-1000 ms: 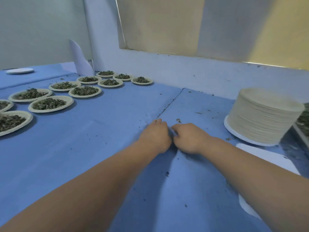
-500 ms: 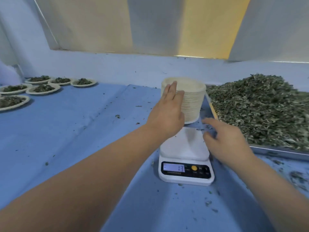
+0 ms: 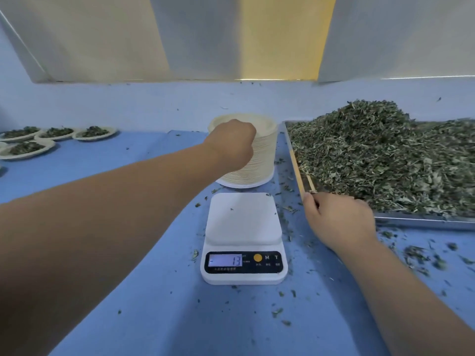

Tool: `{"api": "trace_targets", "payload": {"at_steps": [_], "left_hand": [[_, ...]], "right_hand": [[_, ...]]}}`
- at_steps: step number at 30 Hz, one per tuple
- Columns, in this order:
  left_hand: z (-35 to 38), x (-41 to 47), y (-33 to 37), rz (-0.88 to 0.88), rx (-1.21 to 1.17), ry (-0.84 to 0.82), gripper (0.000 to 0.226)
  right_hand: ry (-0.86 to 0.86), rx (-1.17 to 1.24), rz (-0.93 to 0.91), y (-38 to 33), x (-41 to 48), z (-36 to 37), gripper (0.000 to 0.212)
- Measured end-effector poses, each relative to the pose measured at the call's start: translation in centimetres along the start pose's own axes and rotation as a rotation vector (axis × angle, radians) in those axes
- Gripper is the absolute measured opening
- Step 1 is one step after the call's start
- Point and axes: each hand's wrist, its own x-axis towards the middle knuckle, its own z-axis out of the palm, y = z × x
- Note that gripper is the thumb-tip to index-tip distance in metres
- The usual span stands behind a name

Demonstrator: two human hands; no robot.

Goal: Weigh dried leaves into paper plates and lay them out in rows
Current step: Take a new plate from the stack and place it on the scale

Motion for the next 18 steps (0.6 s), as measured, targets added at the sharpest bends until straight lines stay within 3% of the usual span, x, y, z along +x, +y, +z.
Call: {"api": "trace_targets", "payload": {"at_steps": [14, 18], "left_hand": [[-0.6, 0.0, -1.1, 0.240, 0.349, 0.018, 0.035], [-1.2, -0.2, -0.8, 0.326, 0.390, 0.028, 0.058]], "right_hand": [[0.043, 0.000, -0.037, 0.3, 0.1, 0.8, 0.052], [0.064, 0.002, -0.050, 0.4, 0.0, 0.9, 0.052]]}}
